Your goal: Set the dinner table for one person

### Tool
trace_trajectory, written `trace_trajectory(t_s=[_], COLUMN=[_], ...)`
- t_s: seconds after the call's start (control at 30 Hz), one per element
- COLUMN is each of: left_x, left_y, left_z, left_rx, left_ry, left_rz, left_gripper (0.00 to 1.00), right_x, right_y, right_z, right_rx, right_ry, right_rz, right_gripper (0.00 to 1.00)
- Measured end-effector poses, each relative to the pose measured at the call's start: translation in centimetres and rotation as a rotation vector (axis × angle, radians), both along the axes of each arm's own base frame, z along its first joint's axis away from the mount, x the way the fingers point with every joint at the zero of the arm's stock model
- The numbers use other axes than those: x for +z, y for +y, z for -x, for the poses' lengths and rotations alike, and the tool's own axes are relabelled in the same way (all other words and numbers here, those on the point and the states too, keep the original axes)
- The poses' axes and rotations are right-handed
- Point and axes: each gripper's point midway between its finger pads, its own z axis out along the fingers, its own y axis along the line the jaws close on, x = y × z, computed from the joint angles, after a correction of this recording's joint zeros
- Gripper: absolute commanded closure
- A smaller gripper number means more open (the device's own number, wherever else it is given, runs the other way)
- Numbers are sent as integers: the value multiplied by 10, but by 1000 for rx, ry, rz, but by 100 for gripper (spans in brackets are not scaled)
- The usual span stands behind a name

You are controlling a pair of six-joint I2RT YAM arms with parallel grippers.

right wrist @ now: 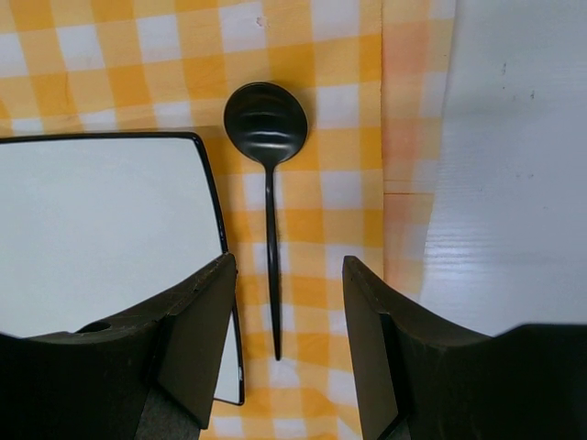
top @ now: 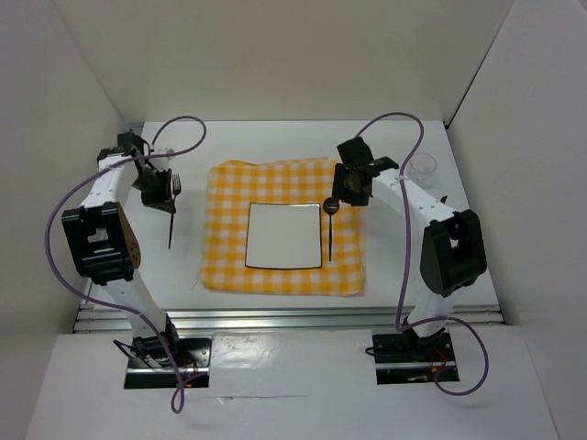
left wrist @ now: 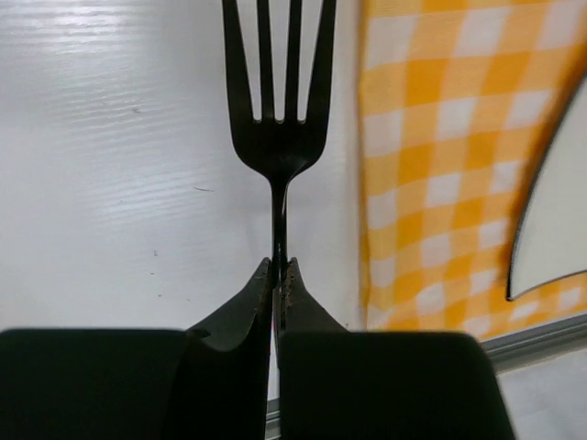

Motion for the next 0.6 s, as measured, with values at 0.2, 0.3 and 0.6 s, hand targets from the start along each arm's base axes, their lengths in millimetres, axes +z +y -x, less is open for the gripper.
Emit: trace_trajectory(t_s=[0.2,0.3,0.6], left_x=[28,27,-28], left_y=[-57,-97,-162], left_z=[2,5,7], left_rx=[-43,-86,-47], left_ry=[-20,5,146], left_rz=[51,70,-29], left_gripper=[100,100,100], right_x=[0,-2,4], right_y=[-8,-21,-81], right_z=[-3,-3,9], right_rx=[-22,-51,-189], right_ry=[-3,2,10], right_rz=[12,13,-45], right_gripper=[42,42,42])
